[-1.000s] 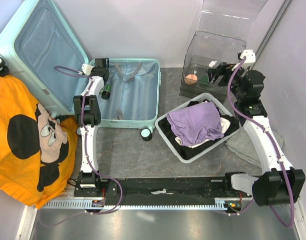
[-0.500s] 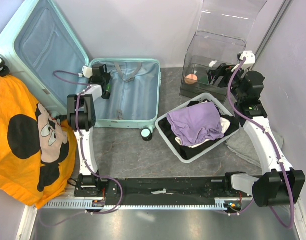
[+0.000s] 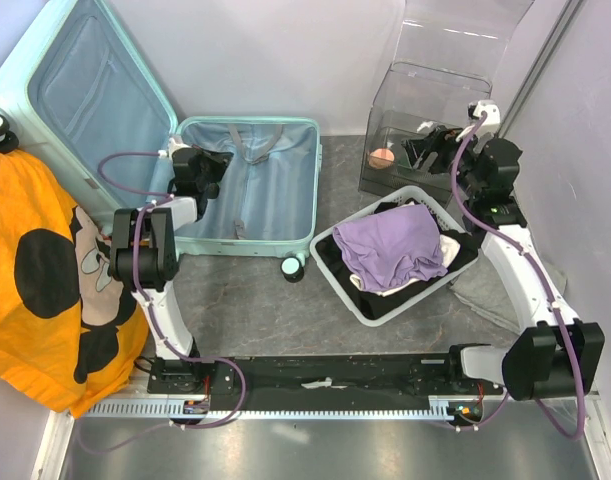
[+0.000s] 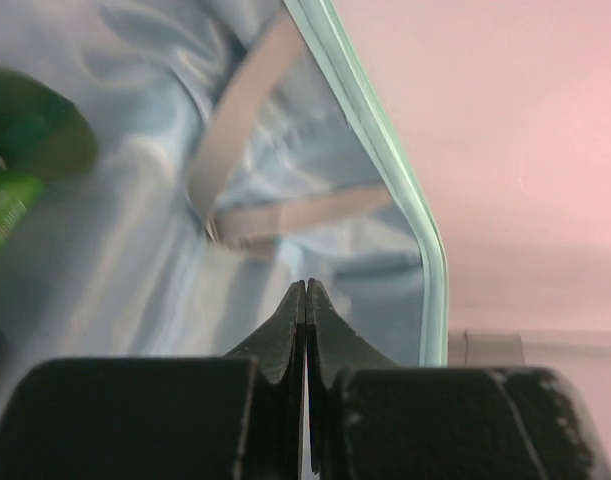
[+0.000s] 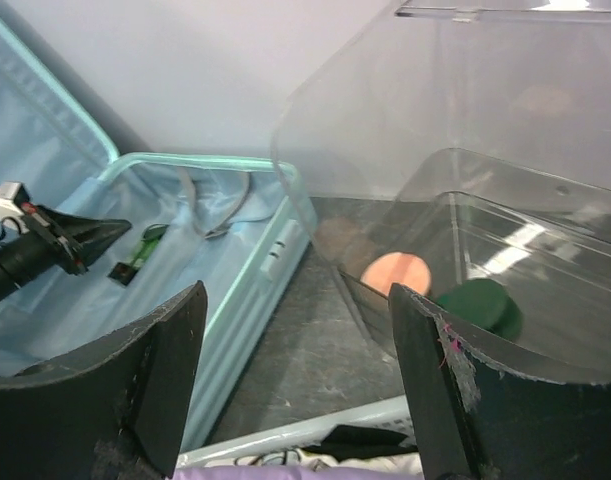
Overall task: Open, take out, and arrange the luggage
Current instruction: Pick up the personal item from the luggage.
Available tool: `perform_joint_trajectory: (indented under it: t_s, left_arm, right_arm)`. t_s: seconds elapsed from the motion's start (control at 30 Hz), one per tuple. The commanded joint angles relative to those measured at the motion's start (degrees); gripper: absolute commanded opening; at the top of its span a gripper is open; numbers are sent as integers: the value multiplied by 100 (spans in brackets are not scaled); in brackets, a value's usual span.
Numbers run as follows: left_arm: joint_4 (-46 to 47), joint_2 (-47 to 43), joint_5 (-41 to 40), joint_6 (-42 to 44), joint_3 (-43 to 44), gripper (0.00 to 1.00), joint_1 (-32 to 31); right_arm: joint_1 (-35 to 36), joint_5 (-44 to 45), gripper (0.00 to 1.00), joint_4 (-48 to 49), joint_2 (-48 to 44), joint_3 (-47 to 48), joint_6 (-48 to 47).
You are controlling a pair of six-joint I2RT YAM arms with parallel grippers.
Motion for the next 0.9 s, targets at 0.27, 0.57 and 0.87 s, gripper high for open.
perform_joint_trajectory:
  t_s: [0.27,0.57,0.87]
  left_arm:
    - [-2728,322,803,2253,2103,28,71]
    - [-3062,1282,-68,2436,3236,42,264]
    - [-3738,1959,442,2919,4221,45,555]
  right_arm:
    - [611,-987,79,1059,316,21,765]
    - [787,-724,81,270,-316,-146,239]
    - [787,-635,82,65,-572,-269,79]
